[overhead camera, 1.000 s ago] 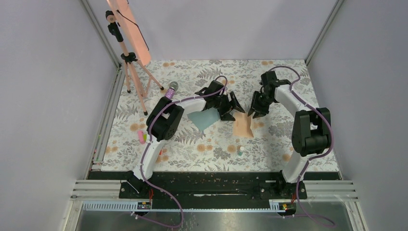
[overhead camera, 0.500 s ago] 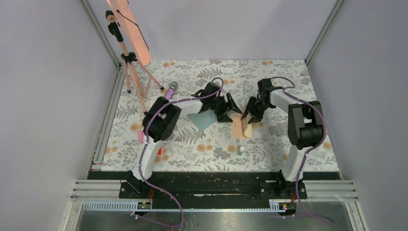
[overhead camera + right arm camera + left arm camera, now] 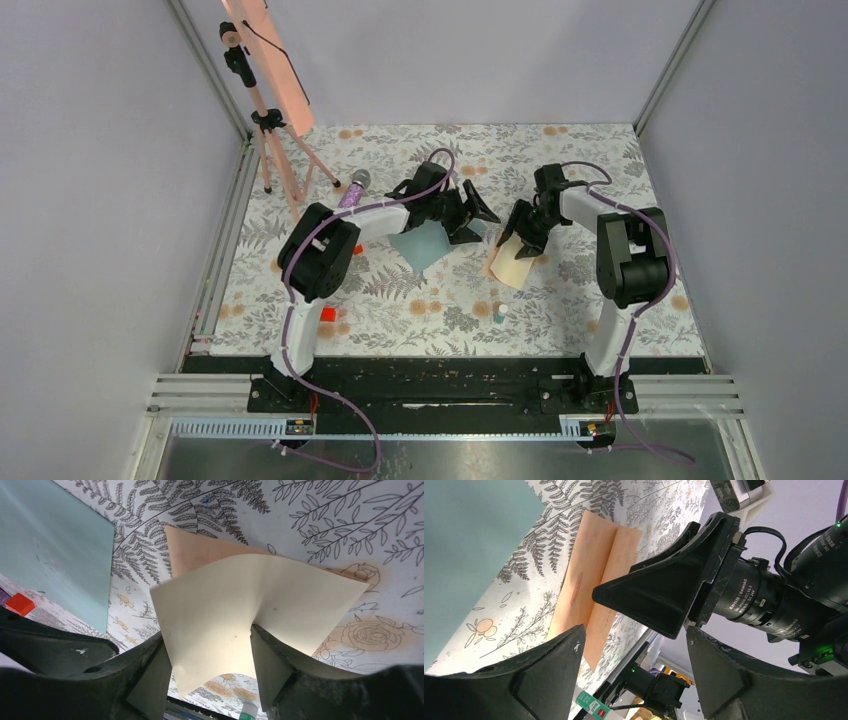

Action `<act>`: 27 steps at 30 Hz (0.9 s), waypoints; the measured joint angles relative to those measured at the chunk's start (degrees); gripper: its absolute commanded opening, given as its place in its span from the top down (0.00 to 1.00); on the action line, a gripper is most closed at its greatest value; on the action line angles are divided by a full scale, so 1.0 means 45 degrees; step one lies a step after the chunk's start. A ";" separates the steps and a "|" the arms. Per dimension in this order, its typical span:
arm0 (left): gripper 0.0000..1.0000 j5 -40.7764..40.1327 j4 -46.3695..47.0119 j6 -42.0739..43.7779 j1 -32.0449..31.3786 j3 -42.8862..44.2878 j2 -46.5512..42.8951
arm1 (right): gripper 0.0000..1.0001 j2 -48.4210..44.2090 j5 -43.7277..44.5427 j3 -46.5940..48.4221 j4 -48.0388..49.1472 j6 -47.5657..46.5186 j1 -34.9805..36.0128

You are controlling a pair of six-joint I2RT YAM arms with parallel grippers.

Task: Place the letter into the envelope and seal it

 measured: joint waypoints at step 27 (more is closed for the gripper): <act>0.26 -0.0039 0.0219 -0.0063 -0.0782 0.0986 0.0408 | 1.00 -0.2312 0.0559 -0.2035 0.2283 0.1564 -0.0340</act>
